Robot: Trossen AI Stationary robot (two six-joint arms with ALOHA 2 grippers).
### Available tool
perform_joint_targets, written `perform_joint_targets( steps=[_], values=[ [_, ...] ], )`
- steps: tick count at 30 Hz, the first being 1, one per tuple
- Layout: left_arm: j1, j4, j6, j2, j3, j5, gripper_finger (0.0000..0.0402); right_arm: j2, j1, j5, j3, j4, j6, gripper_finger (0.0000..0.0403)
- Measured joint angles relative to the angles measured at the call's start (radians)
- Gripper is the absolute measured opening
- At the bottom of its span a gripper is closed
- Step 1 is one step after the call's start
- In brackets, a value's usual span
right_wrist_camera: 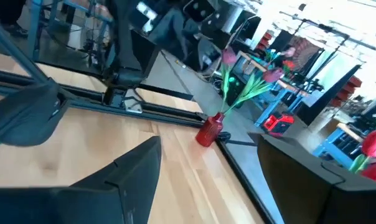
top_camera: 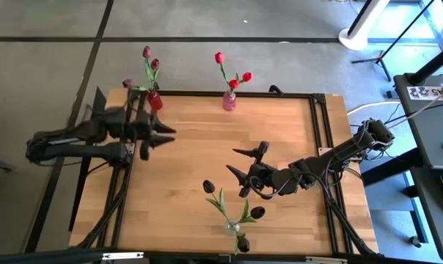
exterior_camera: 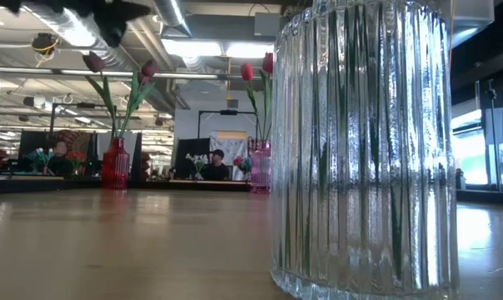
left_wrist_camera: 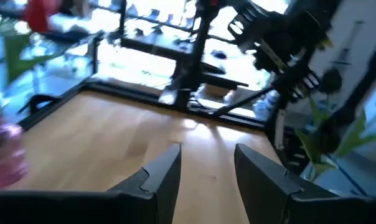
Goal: Sort flowers into vase by color
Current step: Return to Home Position
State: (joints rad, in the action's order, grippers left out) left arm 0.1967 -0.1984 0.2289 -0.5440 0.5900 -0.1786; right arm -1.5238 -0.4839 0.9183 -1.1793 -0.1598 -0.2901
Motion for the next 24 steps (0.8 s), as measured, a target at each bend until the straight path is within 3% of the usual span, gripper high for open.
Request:
perform_joint_targets(
  steps=[6, 11, 17, 24],
  values=[
    [-0.107, 0.396, -0.093, -0.049, -0.275, 0.012, 0.0145, 0.0, 0.0, -0.073, 0.0, 0.005, 0.025, 0.0264],
    [-0.137, 0.636, -0.107, -0.099, -0.391, 0.013, 0.0145, 0.0, 0.007, -0.155, 0.0, 0.006, 0.022, 0.0264],
    [-0.172, 0.705, -0.101, -0.105, -0.449, 0.015, 0.0145, 0.025, 0.055, -0.236, 0.015, 0.086, -0.028, 0.0264],
    [-0.187, 0.684, -0.106, -0.066, -0.45, 0.021, 0.0145, 0.214, 0.12, -0.374, 0.155, 0.084, 0.065, 0.0264]
  ],
)
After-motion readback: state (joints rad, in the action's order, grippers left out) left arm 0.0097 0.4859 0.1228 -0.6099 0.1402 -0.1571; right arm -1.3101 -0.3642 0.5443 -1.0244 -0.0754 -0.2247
